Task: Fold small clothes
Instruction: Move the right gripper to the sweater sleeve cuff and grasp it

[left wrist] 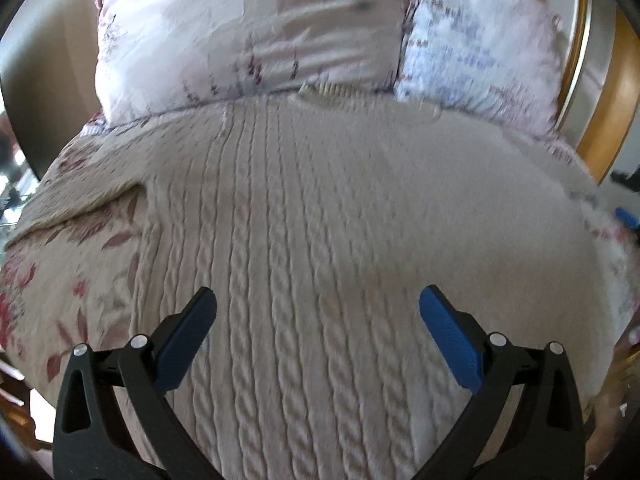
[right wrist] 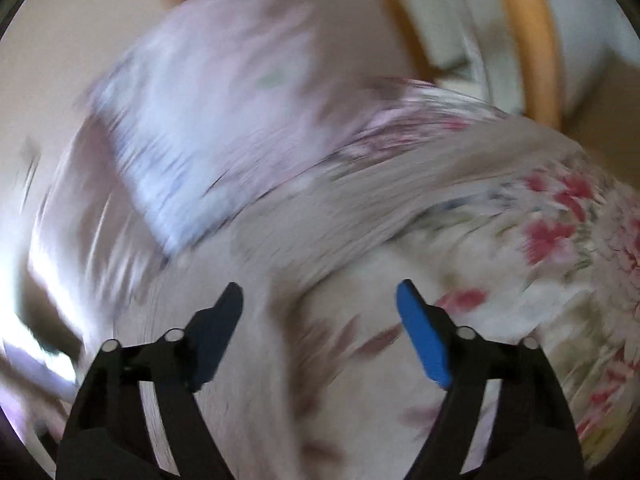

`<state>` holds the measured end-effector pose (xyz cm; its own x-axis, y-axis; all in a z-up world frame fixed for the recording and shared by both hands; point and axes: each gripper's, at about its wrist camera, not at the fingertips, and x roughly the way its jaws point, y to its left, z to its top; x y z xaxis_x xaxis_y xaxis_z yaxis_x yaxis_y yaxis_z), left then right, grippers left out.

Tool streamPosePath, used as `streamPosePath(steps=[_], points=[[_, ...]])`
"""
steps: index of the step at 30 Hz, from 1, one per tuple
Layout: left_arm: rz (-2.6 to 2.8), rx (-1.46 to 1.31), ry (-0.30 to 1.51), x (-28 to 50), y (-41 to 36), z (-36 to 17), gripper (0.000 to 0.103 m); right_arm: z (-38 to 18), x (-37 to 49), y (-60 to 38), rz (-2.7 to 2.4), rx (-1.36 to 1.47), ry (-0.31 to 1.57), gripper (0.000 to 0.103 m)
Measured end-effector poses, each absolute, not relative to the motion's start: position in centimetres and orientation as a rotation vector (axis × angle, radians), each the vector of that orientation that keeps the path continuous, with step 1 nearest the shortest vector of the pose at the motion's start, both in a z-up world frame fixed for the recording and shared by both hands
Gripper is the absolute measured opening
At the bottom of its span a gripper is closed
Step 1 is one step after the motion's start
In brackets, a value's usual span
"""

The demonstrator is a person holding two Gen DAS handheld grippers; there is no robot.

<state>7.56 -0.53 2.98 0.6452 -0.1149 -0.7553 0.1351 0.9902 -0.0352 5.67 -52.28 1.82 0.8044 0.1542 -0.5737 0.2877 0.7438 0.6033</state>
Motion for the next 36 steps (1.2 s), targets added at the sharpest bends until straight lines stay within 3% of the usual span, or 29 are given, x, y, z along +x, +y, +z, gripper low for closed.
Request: streamPosePath(steps=[7, 12, 23, 36], points=[[-0.148, -0.013, 0.831, 10.2, -0.1, 4.1, 0.101, -1.3, 8.7, -60.1, -0.227, 0.979, 0.675, 0.059], [-0.132, 0.037, 0.852, 12.0, -0.8, 4.1, 0.101, -2.9, 9.1, -62.5, -0.297, 1.047, 0.668, 0.044], [-0.133, 0.062, 0.9, 14.6, -1.6, 2.1, 0.101, -2.8, 9.5, -62.9, -0.401, 0.928, 0.647, 0.013], [-0.17, -0.024, 0.868, 15.4, -0.2, 2.3, 0.101, 5.5, 12.1, -54.5, -0.347, 0.376, 0.541, 0.008]])
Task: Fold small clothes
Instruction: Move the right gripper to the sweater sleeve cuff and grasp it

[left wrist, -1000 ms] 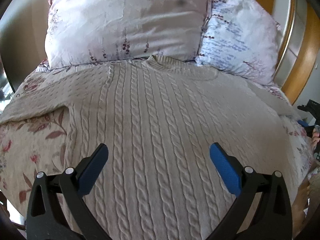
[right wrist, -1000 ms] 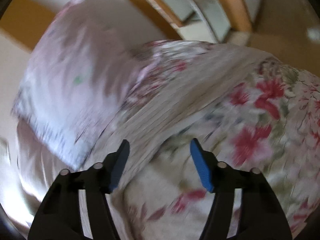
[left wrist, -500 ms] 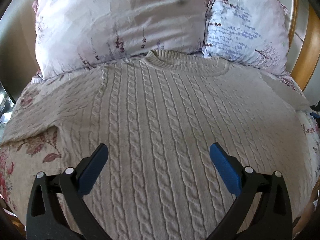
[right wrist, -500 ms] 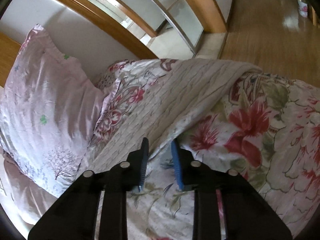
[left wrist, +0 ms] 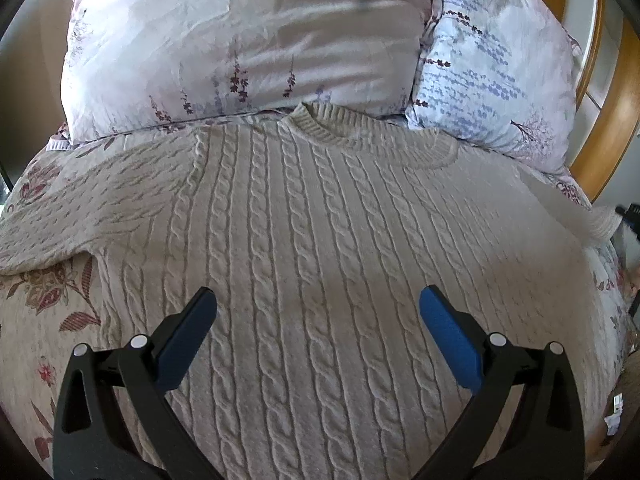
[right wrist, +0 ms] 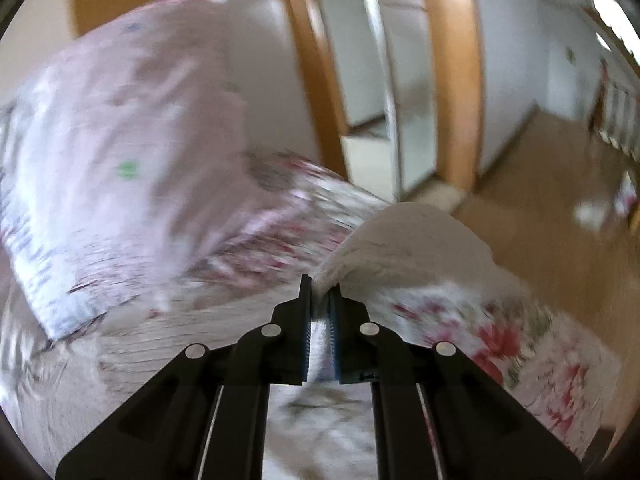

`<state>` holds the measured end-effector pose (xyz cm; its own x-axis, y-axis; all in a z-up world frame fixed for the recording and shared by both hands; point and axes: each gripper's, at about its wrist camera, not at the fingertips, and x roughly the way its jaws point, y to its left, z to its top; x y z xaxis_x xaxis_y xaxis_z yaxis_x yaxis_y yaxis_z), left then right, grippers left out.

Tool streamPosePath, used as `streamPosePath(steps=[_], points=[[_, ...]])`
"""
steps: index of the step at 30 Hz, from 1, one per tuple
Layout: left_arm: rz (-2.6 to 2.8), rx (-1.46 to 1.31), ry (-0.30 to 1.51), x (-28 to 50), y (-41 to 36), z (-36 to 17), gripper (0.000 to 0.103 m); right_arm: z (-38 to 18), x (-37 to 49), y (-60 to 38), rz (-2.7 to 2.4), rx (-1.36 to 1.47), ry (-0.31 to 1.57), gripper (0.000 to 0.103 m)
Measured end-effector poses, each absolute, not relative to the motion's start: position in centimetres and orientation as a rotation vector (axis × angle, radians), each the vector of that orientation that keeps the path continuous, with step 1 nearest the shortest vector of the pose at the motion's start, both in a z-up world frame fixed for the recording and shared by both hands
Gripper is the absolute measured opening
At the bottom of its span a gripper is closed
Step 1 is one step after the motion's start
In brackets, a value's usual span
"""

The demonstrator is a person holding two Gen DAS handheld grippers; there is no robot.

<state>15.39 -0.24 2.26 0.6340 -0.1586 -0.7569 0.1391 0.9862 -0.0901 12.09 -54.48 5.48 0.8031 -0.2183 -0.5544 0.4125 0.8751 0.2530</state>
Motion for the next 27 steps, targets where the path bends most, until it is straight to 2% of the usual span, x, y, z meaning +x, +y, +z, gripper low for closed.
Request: streamPosePath(steps=[6, 13, 19, 20, 22, 23, 24, 27], points=[[-0.167, -0.038, 0.867, 15.6, 0.1, 2.1, 0.101, 8.6, 13.2, -43.7, -0.032, 0.212, 0.51, 0.008], [-0.189, -0.066, 0.876, 15.3, 0.8, 1.8, 0.101, 3.8, 14.6, -31.8, 0.242, 0.048, 0.68, 0.008], [-0.209, -0.091, 0.874, 15.2, 1.5, 1.7, 0.101, 1.6, 15.2, -30.9, 0.268, 0.072, 0.756, 0.01], [-0.215, -0.098, 0.876, 15.2, 1.5, 1.7, 0.101, 1.6, 14.9, -31.0, 0.273, 0.094, 0.763, 0.013], [-0.231, -0.113, 0.878, 15.2, 1.6, 1.7, 0.101, 1.9, 14.6, -32.2, 0.315, 0.195, 0.783, 0.03], [-0.244, -0.124, 0.879, 15.1, 1.6, 1.7, 0.101, 2.0, 14.1, -32.6, 0.325, 0.236, 0.781, 0.048], [-0.254, -0.132, 0.88, 15.1, 1.6, 1.8, 0.101, 2.0, 13.9, -33.7, 0.328, 0.306, 0.774, 0.059], [-0.278, -0.15, 0.871, 15.0, 1.7, 2.4, 0.101, 1.8, 14.2, -37.0, 0.325, 0.512, 0.775, 0.061]])
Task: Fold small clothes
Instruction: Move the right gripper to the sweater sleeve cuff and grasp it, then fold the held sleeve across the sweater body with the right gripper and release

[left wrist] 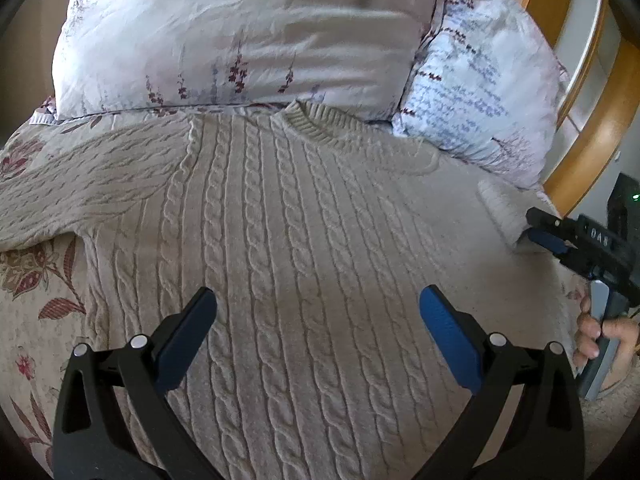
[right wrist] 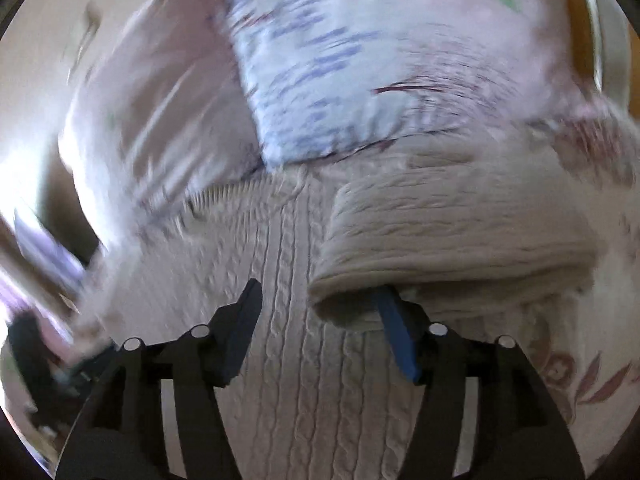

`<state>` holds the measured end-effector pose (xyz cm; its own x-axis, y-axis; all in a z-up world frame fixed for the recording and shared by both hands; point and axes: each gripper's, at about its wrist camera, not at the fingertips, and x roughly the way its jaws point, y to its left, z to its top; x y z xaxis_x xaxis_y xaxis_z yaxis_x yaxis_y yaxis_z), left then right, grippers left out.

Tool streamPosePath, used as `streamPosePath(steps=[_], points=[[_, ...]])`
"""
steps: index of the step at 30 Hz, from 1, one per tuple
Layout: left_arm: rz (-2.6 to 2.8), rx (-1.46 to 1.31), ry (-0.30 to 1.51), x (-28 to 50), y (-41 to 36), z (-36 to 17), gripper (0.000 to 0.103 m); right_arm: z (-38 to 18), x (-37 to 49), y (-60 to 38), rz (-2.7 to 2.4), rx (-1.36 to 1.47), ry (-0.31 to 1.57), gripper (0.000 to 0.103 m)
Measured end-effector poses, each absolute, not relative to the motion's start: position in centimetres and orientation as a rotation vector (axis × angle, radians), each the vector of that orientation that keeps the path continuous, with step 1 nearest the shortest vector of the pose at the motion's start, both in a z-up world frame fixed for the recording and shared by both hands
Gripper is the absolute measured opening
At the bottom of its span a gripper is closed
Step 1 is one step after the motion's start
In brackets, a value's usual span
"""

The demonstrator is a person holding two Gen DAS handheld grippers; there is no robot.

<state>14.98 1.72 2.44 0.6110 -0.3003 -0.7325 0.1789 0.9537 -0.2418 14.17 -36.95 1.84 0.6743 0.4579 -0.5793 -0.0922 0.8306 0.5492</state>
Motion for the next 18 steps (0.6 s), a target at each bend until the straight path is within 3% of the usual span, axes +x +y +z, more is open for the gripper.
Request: streamPosePath(steps=[3, 7, 8, 9, 11, 18], points=[[-0.286, -0.158, 0.857, 14.8, 2.2, 3.2, 0.101, 0.9, 14.5, -40.7, 0.26, 0.732, 0.774, 0.061], [-0.285, -0.174, 0.84, 14.9, 3.2, 4.1, 0.101, 0.7, 14.8, -43.2, 0.133, 0.792, 0.732, 0.057], [-0.285, -0.186, 0.836, 15.0, 3.6, 4.3, 0.101, 0.9, 15.1, -43.5, 0.084, 0.776, 0.72, 0.045], [-0.286, -0.194, 0.836, 15.0, 3.9, 4.3, 0.101, 1.2, 15.4, -43.6, 0.052, 0.748, 0.716, 0.024], [-0.297, -0.222, 0.832, 15.1, 4.6, 4.6, 0.101, 2.2, 15.9, -42.9, -0.022, 0.637, 0.701, 0.01], [-0.358, -0.32, 0.806, 15.2, 5.9, 5.1, 0.101, 9.1, 14.3, -30.2, 0.241, 0.284, 0.566, 0.009]])
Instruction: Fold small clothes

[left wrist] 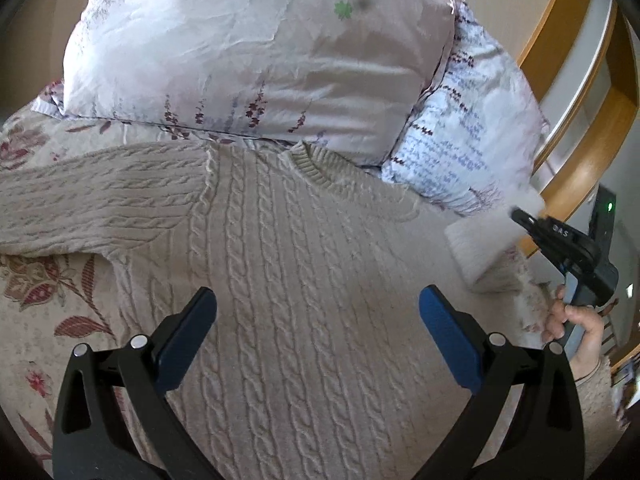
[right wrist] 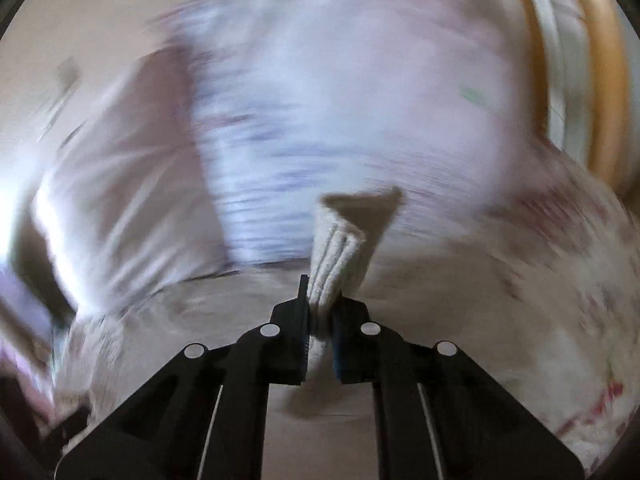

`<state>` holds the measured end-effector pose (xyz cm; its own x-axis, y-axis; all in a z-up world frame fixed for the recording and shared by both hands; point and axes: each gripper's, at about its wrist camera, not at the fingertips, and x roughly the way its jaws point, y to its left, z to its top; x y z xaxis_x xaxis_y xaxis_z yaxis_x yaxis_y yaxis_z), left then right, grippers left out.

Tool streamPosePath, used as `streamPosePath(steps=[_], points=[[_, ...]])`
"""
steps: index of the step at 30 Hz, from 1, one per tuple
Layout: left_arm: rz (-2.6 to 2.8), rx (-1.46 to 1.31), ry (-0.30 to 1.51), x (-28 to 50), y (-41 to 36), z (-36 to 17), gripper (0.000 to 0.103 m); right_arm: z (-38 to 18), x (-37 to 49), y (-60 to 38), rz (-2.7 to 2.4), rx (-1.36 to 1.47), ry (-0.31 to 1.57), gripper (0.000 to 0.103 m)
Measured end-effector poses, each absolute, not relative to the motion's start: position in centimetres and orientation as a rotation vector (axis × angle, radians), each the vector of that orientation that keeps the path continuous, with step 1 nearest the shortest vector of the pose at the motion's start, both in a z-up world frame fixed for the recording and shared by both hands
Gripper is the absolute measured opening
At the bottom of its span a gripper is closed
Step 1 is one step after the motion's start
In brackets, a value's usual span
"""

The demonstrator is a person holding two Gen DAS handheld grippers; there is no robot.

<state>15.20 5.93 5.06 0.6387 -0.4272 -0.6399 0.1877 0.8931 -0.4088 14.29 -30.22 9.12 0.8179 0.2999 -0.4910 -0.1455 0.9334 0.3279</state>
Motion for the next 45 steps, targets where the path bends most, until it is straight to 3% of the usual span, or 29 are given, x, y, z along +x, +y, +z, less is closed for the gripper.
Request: streamPosePath(steps=[2, 4, 6, 8, 9, 14, 24, 27, 29, 41, 45], points=[[-0.387, -0.354, 0.81, 15.3, 6.0, 5.0, 0.101, 9.2, 14.0, -25.8, 0.342, 0.219, 0.594, 0.009], [-0.412, -0.393, 0.823, 15.5, 6.1, 4.8, 0.1, 7.7, 14.4, -20.8, 0.457, 0.145, 0.695, 0.018], [-0.43, -0.447, 0.849, 16.0, 6.3, 4.4, 0.1, 5.9, 14.7, -18.2, 0.552, 0.134, 0.792, 0.051], [-0.435, -0.487, 0.878, 16.6, 6.4, 4.0, 0.097, 5.2, 14.1, -18.4, 0.564, 0.183, 0.8, 0.062], [-0.437, -0.497, 0.889, 16.9, 6.3, 3.9, 0.096, 5.1, 13.7, -19.6, 0.562, 0.235, 0.795, 0.063], [-0.491, -0.558, 0.98, 19.2, 4.2, 3.4, 0.072, 4.6, 11.9, -29.3, 0.405, 0.535, 0.751, 0.063], [-0.502, -0.596, 1.152, 22.4, -2.2, 0.4, 0.048, 1.7, 7.9, -41.8, 0.163, 0.821, 0.69, 0.063], [-0.491, -0.64, 1.179, 23.5, -2.7, -0.6, 0.028, 1.6, 7.4, -42.4, 0.168, 0.828, 0.679, 0.063], [-0.491, -0.655, 1.175, 24.3, -2.8, -1.0, 0.009, 1.4, 7.4, -42.9, 0.172, 0.838, 0.678, 0.063], [-0.402, -0.602, 0.958, 26.1, 3.4, 3.3, 0.006, 0.1, 8.2, -41.7, 0.272, 0.909, 0.723, 0.062], [-0.356, -0.6, 1.004, 26.0, 5.5, 1.5, 0.006, -0.8, 9.6, -40.6, 0.281, 0.907, 0.776, 0.052]])
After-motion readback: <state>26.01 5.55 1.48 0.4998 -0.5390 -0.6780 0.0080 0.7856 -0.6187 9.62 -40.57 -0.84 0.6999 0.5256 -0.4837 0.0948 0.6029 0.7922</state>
